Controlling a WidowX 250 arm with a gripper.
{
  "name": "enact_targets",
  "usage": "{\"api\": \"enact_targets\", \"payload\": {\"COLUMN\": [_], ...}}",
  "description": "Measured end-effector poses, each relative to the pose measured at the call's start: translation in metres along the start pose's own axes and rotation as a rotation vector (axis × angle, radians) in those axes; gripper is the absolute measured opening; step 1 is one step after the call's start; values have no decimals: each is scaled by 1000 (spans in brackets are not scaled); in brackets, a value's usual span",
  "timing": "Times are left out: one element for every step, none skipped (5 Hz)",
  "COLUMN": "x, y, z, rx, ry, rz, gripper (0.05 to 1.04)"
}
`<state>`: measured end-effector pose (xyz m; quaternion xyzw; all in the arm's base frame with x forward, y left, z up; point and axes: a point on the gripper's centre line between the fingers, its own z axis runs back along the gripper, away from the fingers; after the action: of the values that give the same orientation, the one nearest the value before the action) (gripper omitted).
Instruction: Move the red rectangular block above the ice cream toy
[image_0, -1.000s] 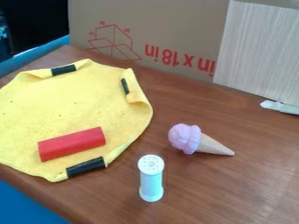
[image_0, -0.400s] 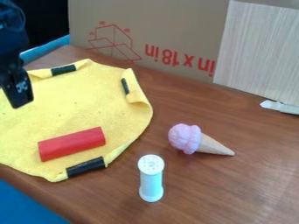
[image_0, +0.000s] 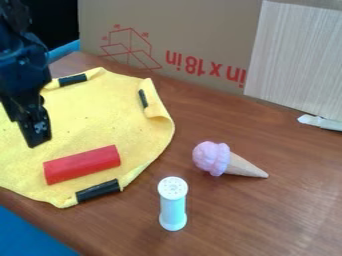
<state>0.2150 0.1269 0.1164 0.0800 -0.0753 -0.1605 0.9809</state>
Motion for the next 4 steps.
{"api": "enact_targets", "payload": {"x": [5,9,10,12], "y": [-9,-20,-30,-37], "z": [-11,-16,-25,-31], "rx": [-28,-30,-34,-29], "ry": [11,13,27,38], "rz": [-26,-57,-74,-87], "gripper": [999,999,999,999]}}
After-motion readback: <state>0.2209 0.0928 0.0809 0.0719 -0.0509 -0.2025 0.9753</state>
